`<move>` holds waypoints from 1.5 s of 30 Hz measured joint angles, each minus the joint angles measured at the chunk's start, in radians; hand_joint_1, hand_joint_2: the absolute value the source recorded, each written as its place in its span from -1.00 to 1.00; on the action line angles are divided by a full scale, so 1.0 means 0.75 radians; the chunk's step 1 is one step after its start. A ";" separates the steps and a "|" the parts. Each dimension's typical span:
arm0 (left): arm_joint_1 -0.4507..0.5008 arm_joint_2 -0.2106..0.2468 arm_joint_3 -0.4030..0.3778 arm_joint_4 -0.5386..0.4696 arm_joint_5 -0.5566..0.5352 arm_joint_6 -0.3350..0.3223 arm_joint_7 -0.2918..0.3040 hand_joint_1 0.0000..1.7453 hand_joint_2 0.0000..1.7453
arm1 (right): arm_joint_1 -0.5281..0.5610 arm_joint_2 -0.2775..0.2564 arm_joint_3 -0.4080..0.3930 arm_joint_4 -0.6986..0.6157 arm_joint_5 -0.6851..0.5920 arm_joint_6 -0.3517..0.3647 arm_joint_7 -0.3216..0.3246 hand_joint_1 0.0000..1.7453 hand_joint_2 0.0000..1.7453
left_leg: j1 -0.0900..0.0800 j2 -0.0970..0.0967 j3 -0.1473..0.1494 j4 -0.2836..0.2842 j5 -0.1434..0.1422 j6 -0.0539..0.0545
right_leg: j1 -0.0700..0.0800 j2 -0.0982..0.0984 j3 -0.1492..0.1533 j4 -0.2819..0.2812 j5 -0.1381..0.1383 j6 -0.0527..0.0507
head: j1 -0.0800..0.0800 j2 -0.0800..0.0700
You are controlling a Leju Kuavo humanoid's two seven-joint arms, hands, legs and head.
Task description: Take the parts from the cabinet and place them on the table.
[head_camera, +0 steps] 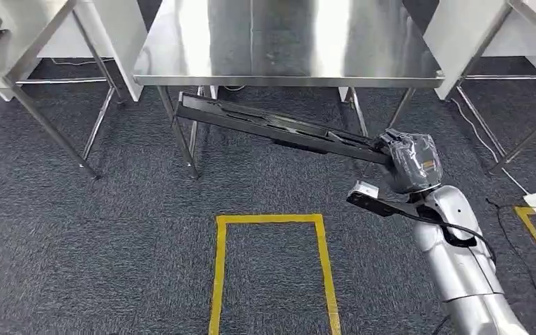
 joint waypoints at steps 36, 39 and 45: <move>0.031 0.012 0.032 0.009 0.035 -0.056 0.040 -1.00 1.00 | -0.144 0.014 0.074 0.043 -0.048 0.048 -0.025 0.94 1.00 | -0.028 0.138 0.006 0.015 -0.026 -0.015 | 0.046 -0.136 -0.002 -0.009 0.017 -0.074 | -0.023 0.000; 0.037 0.025 0.040 0.009 0.049 -0.082 0.044 -1.00 1.00 | -0.154 0.014 0.085 0.044 -0.071 0.046 -0.023 0.94 1.00 | -0.026 0.138 0.007 0.015 -0.026 -0.015 | 0.046 -0.136 -0.003 -0.009 0.017 -0.074 | -0.023 0.000; 0.045 0.056 0.042 0.009 0.012 -0.170 0.055 -1.00 1.00 | -0.161 0.003 0.115 0.045 -0.126 0.041 -0.021 0.94 1.00 | -0.032 0.136 0.003 0.023 -0.030 -0.010 | 0.041 -0.137 -0.002 -0.013 0.020 -0.070 | -0.024 0.000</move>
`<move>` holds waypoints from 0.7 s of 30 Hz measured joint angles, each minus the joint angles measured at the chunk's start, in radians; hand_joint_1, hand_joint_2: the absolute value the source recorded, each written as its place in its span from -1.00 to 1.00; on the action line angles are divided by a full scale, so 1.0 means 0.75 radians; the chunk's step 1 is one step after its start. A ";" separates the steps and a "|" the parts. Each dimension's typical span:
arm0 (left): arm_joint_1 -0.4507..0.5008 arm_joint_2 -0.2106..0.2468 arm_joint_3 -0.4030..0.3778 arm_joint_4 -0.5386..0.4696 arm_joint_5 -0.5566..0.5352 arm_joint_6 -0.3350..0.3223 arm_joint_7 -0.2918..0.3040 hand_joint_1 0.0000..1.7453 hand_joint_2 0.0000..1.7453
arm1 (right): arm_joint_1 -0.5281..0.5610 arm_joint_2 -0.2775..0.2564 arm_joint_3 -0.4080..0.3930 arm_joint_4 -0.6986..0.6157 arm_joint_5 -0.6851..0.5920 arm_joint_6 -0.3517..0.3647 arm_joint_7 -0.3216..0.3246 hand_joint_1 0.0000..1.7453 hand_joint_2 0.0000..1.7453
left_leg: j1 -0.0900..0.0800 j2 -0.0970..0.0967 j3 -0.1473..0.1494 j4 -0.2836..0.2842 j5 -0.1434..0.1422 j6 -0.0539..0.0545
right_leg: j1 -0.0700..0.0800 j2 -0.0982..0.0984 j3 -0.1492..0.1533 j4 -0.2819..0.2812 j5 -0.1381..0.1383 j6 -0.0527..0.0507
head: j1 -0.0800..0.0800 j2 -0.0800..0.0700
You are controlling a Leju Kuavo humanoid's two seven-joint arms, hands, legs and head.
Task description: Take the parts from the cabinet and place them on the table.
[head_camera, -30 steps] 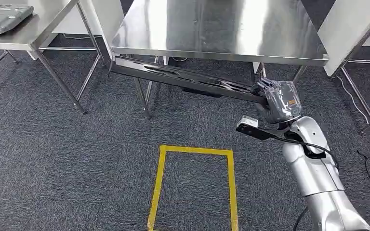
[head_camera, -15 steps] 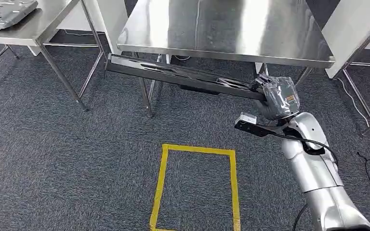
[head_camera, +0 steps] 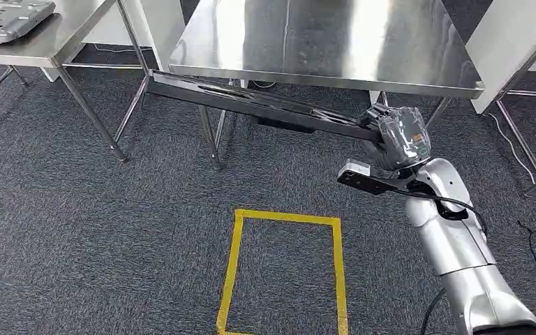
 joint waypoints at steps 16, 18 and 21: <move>0.024 0.040 -0.012 0.002 -0.028 -0.010 0.043 -1.00 1.00 | -0.019 -0.046 0.072 0.001 -0.044 -0.014 0.013 0.94 1.00 | 0.060 -0.038 0.087 -0.017 -0.072 -0.037 | -0.050 0.048 -0.089 0.020 0.007 0.074 | 0.023 0.000; 0.027 0.040 -0.012 0.002 -0.026 -0.004 0.047 -1.00 1.00 | -0.011 -0.047 0.078 0.001 -0.042 -0.016 0.019 0.94 1.00 | 0.055 -0.036 0.097 -0.024 -0.088 -0.052 | -0.054 0.051 -0.073 0.025 0.023 0.021 | 0.015 0.000; 0.026 0.041 -0.012 0.002 -0.025 -0.002 0.048 -1.00 1.00 | -0.016 -0.050 0.086 -0.001 -0.039 -0.018 0.023 0.94 1.00 | 0.067 -0.016 0.056 0.056 -0.055 -0.066 | -0.050 0.056 -0.031 0.029 0.004 -0.012 | 0.010 0.000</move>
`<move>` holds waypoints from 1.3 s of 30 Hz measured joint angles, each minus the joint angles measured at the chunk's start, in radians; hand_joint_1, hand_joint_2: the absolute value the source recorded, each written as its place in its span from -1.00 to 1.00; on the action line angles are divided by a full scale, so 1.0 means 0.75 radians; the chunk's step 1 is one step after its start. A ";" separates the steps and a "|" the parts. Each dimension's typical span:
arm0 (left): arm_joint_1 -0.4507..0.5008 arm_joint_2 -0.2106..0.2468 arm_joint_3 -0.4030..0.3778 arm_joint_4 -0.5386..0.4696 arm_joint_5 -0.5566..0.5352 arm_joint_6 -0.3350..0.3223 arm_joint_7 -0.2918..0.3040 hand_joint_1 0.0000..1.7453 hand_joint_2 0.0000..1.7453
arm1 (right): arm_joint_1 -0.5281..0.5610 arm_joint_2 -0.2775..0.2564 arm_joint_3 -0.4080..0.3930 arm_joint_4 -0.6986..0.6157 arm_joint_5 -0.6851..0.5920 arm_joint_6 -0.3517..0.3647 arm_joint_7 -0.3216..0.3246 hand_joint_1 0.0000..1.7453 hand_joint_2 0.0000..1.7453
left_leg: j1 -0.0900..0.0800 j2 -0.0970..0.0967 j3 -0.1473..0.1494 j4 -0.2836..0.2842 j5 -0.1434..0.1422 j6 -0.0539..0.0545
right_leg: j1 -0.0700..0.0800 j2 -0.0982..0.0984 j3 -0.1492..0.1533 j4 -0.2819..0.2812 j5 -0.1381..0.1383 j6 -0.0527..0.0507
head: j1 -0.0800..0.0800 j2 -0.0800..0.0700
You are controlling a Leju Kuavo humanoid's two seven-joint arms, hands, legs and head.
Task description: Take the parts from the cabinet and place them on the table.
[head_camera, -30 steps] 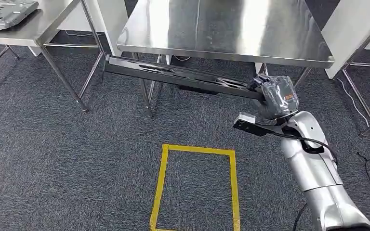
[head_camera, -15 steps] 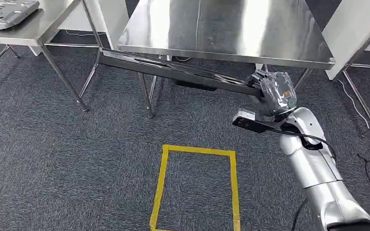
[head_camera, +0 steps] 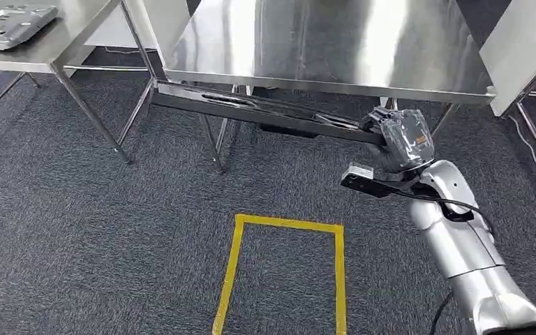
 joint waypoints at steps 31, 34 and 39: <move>0.019 -0.101 0.099 -0.002 0.105 0.112 -0.200 -1.00 1.00 | -0.234 0.062 -0.032 0.605 0.380 -0.135 0.271 0.94 1.00 | -0.080 -0.015 -0.035 0.157 0.052 0.070 | 0.026 -0.017 -0.027 -0.053 0.081 -0.016 | 0.007 0.000; 0.019 -0.104 0.099 -0.002 0.104 0.112 -0.200 -1.00 1.00 | -0.237 0.071 -0.032 0.622 0.380 -0.135 0.271 0.94 1.00 | -0.057 0.005 -0.203 0.325 -0.073 0.038 | 0.030 -0.010 0.039 -0.062 0.030 -0.030 | 0.003 0.000; 0.020 -0.111 0.099 -0.002 0.104 0.118 -0.200 -1.00 1.00 | -0.259 0.082 -0.034 0.649 0.379 -0.135 0.271 0.94 1.00 | -0.058 0.009 -0.223 0.052 0.004 0.066 | 0.036 -0.008 0.167 -0.064 -0.069 -0.023 | 0.002 0.000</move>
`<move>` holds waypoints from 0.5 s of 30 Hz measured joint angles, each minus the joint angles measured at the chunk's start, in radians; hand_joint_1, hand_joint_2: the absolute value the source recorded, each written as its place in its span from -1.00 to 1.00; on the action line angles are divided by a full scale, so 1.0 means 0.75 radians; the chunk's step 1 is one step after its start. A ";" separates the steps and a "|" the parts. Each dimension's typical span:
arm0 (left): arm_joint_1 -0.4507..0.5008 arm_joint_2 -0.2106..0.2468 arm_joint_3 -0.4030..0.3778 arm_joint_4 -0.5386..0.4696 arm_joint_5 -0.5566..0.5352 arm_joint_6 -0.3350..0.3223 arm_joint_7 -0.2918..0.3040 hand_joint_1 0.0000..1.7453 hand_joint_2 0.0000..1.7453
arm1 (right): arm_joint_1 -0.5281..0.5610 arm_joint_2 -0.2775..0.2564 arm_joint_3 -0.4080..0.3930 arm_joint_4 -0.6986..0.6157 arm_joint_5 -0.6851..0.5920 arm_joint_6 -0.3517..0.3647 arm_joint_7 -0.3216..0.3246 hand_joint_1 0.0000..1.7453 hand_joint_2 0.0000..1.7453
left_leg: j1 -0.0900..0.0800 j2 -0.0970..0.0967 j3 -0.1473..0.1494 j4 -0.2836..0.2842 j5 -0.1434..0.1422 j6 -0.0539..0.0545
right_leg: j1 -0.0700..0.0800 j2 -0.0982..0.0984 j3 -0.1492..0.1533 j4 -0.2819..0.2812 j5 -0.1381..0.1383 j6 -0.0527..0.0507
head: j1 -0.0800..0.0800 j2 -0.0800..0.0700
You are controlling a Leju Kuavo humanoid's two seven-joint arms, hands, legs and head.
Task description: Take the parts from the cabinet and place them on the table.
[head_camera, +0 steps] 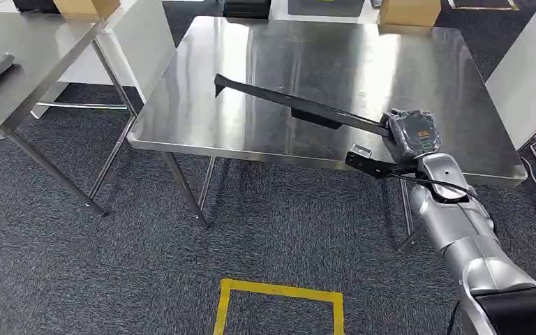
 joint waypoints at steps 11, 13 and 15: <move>-0.027 -0.024 0.006 -0.001 0.011 0.032 0.001 -1.00 1.00 | -0.093 0.014 -0.027 0.116 -0.013 -0.032 -0.058 0.94 1.00 | -0.016 -0.031 0.151 -0.186 0.149 0.070 | 0.030 0.014 -0.235 0.428 -0.182 0.019 | 0.021 0.000; -0.027 -0.024 0.006 -0.001 0.009 0.036 0.010 -1.00 1.00 | -0.092 0.014 -0.028 0.132 -0.013 -0.032 -0.063 0.94 1.00 | -0.017 -0.039 0.181 -0.186 0.123 0.068 | 0.030 0.014 -0.271 0.370 -0.195 0.034 | 0.022 0.000; -0.029 -0.024 0.006 -0.001 0.003 0.036 0.019 -1.00 1.00 | -0.092 0.014 -0.029 0.142 -0.013 -0.032 -0.067 0.94 1.00 | -0.017 -0.045 0.212 -0.186 0.099 0.063 | 0.028 0.014 -0.236 0.155 -0.038 0.077 | 0.023 0.000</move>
